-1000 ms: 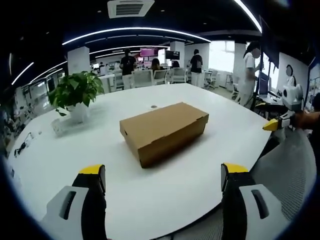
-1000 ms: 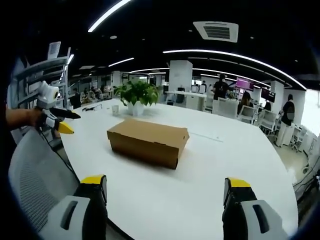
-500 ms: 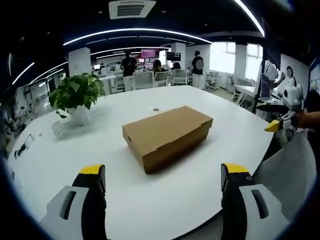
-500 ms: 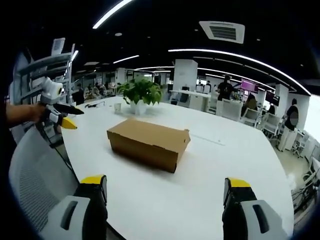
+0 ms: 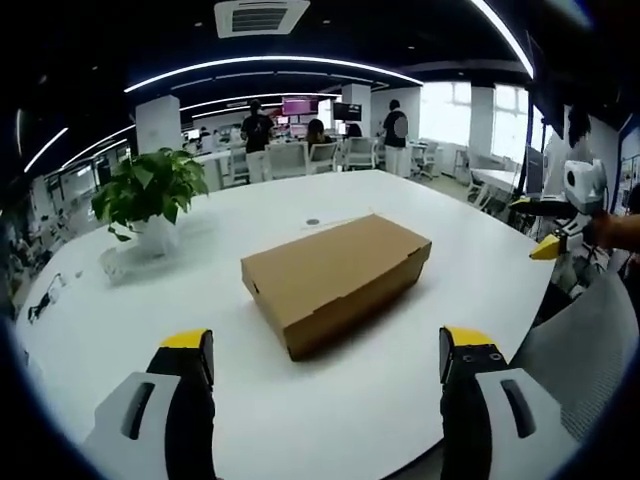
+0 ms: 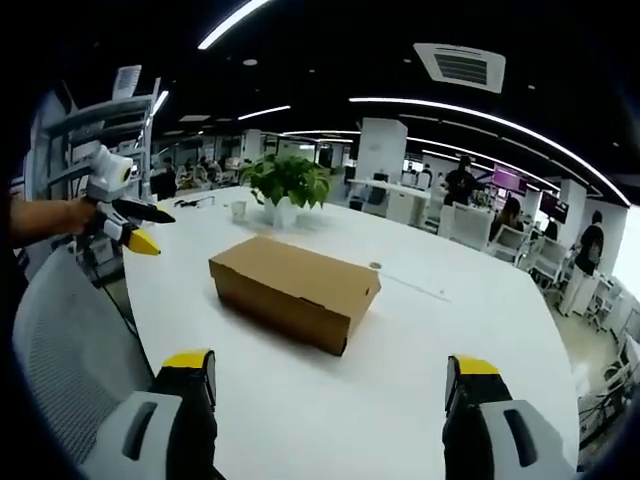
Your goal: Operate the shoe box by opening the lid, removing the specified soft item, and placing it in the target area until the item is outside and the box remains undamaged.
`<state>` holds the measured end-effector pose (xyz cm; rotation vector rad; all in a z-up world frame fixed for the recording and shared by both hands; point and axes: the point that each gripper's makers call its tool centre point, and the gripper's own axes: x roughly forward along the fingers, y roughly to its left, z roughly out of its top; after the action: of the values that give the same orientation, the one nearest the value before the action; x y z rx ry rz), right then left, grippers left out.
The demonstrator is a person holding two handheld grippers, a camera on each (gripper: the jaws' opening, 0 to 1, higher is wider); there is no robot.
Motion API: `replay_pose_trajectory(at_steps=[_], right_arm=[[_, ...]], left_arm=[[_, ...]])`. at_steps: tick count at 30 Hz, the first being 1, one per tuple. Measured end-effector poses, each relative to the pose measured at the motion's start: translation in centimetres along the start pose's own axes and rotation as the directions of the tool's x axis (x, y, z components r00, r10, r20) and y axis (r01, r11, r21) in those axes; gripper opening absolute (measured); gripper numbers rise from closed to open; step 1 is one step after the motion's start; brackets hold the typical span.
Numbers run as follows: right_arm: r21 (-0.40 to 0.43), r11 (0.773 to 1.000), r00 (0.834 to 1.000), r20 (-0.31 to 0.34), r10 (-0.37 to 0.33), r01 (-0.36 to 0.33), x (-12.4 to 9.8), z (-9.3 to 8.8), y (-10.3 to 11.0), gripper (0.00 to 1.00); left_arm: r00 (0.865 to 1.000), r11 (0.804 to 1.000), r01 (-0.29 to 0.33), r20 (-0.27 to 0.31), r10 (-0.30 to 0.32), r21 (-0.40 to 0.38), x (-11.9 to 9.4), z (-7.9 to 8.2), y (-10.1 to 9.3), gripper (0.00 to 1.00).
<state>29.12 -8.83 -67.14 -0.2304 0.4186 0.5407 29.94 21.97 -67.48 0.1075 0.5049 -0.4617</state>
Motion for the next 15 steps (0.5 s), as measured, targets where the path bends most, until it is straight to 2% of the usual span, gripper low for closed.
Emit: replay_pose_trajectory(at_steps=[15], right_arm=[[-0.011,0.999,0.999,0.010,0.042,-0.042,2.7,0.8,-0.1,0.95]], left_arm=[[1.000,1.000,-0.003,-0.009,0.003,-0.001,2.2,0.1,0.0,0.95]])
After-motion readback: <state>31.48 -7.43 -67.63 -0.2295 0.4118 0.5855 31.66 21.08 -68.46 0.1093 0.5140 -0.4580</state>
